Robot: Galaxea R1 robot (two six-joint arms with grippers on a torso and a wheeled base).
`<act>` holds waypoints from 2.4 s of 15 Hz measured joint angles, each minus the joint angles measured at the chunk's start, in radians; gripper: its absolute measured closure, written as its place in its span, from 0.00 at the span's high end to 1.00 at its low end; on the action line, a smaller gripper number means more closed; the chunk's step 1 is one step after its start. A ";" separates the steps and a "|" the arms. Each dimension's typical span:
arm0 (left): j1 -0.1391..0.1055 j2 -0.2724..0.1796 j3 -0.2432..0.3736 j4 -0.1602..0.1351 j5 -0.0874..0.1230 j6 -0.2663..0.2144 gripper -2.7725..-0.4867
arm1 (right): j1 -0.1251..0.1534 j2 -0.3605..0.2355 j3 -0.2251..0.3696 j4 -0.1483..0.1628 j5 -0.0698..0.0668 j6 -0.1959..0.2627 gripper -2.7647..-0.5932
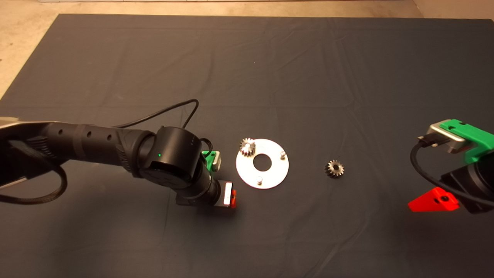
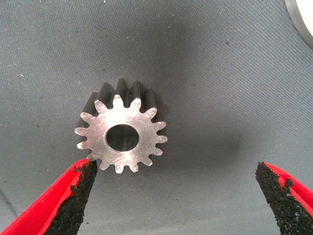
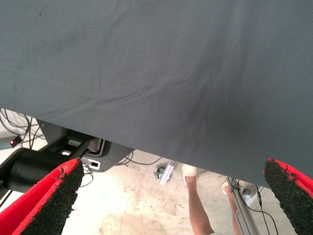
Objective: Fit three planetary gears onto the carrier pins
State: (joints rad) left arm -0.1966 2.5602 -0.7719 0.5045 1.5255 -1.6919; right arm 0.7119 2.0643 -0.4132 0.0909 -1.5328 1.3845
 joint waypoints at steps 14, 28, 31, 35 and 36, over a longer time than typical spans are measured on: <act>0.000 -0.009 -0.019 0.004 0.000 0.030 0.81 | 0.000 0.000 0.000 0.000 0.000 0.000 0.99; 0.000 -0.013 -0.054 0.008 0.000 0.064 0.70 | 0.000 0.000 0.000 0.000 0.000 0.000 0.99; 0.000 -0.020 -0.054 0.008 0.000 0.068 0.64 | 0.000 0.000 0.000 0.000 -0.001 0.000 0.99; 0.000 -0.044 -0.053 0.008 0.000 0.075 0.57 | 0.000 0.000 0.000 0.000 0.000 0.000 0.99; 0.000 -0.048 -0.053 0.008 0.000 0.075 0.54 | 0.000 0.000 0.000 0.000 0.000 0.000 0.99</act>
State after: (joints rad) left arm -0.1966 2.5121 -0.8253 0.5123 1.5255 -1.6172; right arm 0.7119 2.0638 -0.4132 0.0909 -1.5332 1.3845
